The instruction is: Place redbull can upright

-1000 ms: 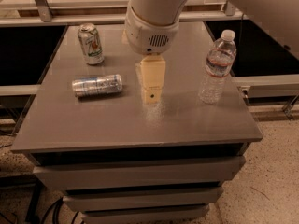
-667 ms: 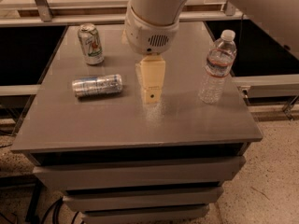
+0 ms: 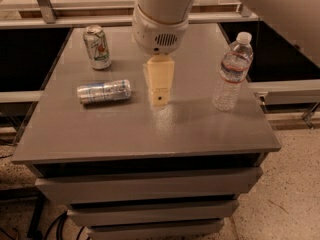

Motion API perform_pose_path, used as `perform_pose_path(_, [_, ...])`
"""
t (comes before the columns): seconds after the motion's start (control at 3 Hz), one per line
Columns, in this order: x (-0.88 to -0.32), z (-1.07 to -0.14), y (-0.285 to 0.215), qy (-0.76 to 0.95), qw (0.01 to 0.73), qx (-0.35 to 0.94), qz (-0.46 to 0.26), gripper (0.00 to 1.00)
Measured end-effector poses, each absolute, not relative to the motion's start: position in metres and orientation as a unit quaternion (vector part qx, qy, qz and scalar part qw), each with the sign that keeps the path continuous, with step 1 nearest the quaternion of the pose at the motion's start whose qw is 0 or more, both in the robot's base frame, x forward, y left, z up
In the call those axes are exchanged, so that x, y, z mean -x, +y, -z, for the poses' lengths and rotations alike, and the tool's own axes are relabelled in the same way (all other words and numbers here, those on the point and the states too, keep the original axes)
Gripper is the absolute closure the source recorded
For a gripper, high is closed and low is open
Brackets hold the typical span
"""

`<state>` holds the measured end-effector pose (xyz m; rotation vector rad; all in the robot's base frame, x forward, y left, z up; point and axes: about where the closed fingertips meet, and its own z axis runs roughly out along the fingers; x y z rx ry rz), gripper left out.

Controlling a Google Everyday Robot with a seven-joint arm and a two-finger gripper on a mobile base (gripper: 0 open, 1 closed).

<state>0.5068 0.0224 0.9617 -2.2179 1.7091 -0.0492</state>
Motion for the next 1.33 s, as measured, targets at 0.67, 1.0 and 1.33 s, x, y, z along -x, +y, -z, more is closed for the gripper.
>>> perform_pose_path(0.67, [-0.531, -0.953, 0.045, 0.612, 0.166, 0.773, 0.013, 0.00])
perform_pose_path(1.0, [-0.542, -0.951, 0.062, 0.606, 0.172, 0.777, 0.011, 0.00])
perform_pose_path(1.33, [-0.551, -0.950, 0.079, 0.608, 0.167, 0.776, 0.016, 0.00])
